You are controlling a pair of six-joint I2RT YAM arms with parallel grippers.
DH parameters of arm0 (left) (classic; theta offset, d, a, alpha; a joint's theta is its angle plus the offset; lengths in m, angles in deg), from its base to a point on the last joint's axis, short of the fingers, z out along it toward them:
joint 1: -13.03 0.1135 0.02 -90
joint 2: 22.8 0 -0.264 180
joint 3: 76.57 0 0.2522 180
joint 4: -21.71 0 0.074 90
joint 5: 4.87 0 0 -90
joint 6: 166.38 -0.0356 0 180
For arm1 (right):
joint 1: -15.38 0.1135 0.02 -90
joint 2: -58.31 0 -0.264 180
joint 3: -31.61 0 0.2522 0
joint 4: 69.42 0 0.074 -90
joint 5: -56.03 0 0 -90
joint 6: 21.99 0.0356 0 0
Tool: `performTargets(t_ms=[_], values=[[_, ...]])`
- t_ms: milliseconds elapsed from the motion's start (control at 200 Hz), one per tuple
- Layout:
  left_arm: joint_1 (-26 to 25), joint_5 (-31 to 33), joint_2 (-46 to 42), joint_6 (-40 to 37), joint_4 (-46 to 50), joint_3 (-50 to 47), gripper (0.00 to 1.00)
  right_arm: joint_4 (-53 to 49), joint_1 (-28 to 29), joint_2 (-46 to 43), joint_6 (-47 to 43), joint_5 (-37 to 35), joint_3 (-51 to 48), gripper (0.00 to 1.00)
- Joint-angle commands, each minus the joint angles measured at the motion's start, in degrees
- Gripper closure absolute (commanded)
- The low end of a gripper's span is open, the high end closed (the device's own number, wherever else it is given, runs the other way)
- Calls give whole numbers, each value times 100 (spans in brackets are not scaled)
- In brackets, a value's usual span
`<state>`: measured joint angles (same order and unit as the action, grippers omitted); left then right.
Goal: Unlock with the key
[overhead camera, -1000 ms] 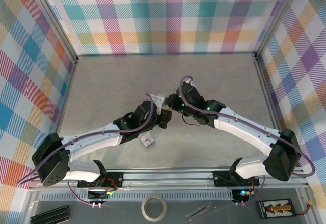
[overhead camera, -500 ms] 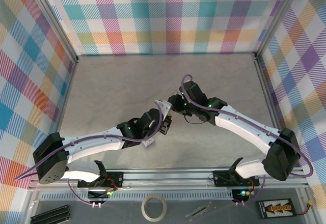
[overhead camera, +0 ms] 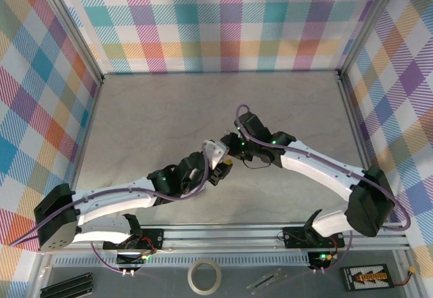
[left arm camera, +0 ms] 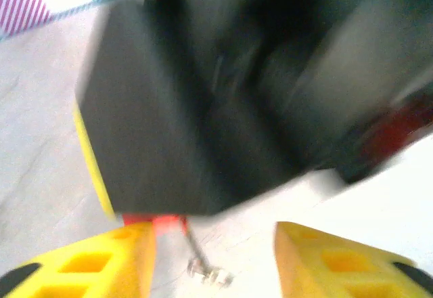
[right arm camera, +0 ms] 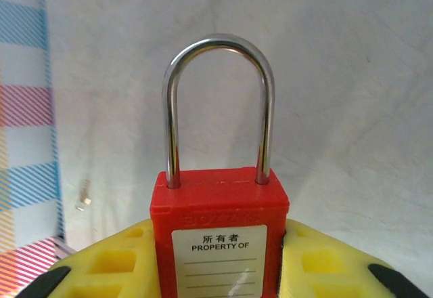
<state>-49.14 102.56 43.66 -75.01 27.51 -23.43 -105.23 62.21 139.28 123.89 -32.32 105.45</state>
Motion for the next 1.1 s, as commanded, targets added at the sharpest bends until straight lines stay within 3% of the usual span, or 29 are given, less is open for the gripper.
performTargets(t_ms=[0, 245, 480, 670, 860, 1095], values=[[-8, -274, -629, -137, -1533, -73, 43, -670, 125, 191, -26, 246, -205, 100], [362, -678, -1452, 981, -1573, -952, 31, -716, 107, 256, -59, 196, -121, 100], [758, -1267, -1602, 1899, -1927, -1563, 29, -683, 107, 205, -119, 147, -109, 100], [1565, -1851, -1354, 3223, -2733, -2062, 27, -540, 112, -166, -507, 29, -336, 100], [1974, -2424, -944, 3930, -2721, -1636, 25, -754, 145, -538, -1289, -127, -499, 100], [2005, -2958, -191, 4325, -1987, -699, 29, -823, 456, -811, -2534, -383, -575, 100]])
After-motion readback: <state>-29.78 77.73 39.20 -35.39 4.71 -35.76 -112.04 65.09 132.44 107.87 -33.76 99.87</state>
